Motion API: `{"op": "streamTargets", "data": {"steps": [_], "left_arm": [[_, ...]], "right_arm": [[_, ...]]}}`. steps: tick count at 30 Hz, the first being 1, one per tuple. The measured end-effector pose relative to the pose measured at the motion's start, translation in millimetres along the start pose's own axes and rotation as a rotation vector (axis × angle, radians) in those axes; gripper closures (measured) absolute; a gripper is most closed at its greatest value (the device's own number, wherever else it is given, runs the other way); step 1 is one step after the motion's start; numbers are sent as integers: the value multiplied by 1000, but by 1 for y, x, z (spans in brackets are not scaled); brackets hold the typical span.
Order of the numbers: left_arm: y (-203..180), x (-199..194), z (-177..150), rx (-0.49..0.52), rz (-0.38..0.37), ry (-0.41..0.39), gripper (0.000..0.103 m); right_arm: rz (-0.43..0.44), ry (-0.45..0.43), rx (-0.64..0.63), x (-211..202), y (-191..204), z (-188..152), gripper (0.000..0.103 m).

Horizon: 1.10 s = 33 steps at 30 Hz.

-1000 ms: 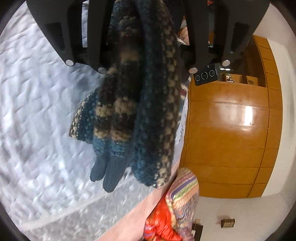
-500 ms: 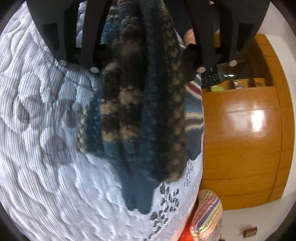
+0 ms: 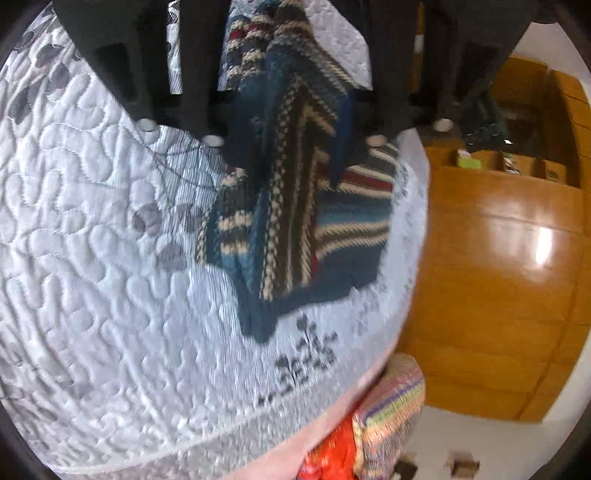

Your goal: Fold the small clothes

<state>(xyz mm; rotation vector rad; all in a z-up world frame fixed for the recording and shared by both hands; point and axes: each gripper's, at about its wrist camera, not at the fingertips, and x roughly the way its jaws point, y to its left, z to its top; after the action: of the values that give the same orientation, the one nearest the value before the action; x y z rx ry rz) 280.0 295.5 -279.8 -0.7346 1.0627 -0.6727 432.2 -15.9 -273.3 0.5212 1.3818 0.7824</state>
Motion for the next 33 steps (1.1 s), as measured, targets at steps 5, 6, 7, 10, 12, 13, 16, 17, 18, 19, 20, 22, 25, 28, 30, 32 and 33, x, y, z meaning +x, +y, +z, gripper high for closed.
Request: {"op": "streamTargets", "data": {"steps": [5,6,7,10,12,13,16,17,18,19,20,22,25,28,30,32,33], "left_arm": [[22,59,-1,-55,82,130,41],[33,67,-3,-84,90,159,46],[41,67,-6,-110,82,176,48],[40,62,0,-130,50,207,49],[25,44,12,-100,-19,194,49],[16,33,23,-68,-52,159,49],[8,14,62,-22,-44,36,47],[11,14,70,-17,-11,16,47],[14,21,83,-5,50,7,47],[17,31,90,-3,88,14,47],[29,45,96,-18,141,44,48],[46,61,99,-43,170,97,54],[37,60,99,-15,204,98,55],[14,37,92,36,131,65,54],[5,34,77,77,133,85,54],[12,42,66,84,191,118,54],[20,48,62,71,200,121,55]], "right_arm": [[-62,-85,-14,2,-1,-2,94],[-106,-78,6,6,-11,-3,94],[-119,-62,42,12,-25,-4,93],[-85,-65,36,9,-23,-5,87],[-83,-117,5,-12,-10,-5,86],[-91,-139,-13,-18,-3,-3,84],[-104,-132,-86,-23,19,-6,85],[-119,-111,-104,-19,22,-9,85],[-141,-82,-120,-11,24,-11,85],[-176,-50,-132,0,24,-14,89],[-241,-38,-146,6,20,-18,94],[-326,-26,-162,15,8,-22,103],[-285,-40,-150,1,16,-29,96],[-280,-36,-236,-19,45,-56,96],[-304,-6,-271,-17,50,-74,96],[-386,30,-278,-4,39,-86,102],[-421,38,-279,3,32,-90,102]]}}
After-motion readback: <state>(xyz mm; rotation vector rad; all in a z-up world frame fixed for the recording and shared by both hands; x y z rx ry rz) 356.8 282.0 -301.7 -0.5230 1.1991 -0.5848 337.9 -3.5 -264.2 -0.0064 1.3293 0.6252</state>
